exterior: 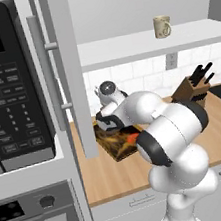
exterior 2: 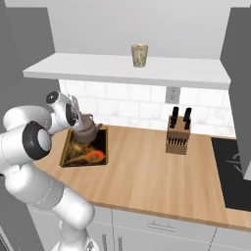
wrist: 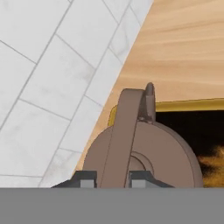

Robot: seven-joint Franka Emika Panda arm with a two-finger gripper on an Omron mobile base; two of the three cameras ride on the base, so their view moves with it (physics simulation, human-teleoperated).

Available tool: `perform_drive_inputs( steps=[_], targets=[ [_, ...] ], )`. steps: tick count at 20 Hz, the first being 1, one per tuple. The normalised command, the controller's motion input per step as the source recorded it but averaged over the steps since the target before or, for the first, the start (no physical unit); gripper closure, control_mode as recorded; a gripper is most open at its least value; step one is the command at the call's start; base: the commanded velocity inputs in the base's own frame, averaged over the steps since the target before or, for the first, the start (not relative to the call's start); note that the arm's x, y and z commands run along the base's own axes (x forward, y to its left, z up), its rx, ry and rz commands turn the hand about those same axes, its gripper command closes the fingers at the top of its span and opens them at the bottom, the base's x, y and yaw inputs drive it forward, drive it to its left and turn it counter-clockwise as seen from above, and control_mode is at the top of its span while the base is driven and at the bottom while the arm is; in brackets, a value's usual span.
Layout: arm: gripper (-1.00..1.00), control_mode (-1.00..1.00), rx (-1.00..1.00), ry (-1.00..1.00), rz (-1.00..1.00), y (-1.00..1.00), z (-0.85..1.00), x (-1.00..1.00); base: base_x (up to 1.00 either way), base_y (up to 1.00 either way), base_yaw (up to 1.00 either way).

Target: Pick the kettle from the counter and place it on the tray. Then pick the mug from the cabinet and place it on the tray. Then close the cabinet doors.

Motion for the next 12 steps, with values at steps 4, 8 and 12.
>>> perform_drive_inputs(
  steps=[4, 8, 12],
  targets=[
    [1.00, -1.00, 0.00, 0.02, 0.00, 0.00, -0.26, 0.00, 0.00, 0.00, 0.00],
    [1.00, -1.00, 0.00, 0.00, 0.00, 0.00, -0.22, 0.02, 0.00, 0.00, 0.00],
    [1.00, -1.00, 0.00, 0.03, 0.00, 0.00, -0.21, 0.00, 0.00, 0.00, 0.00]
  ],
)
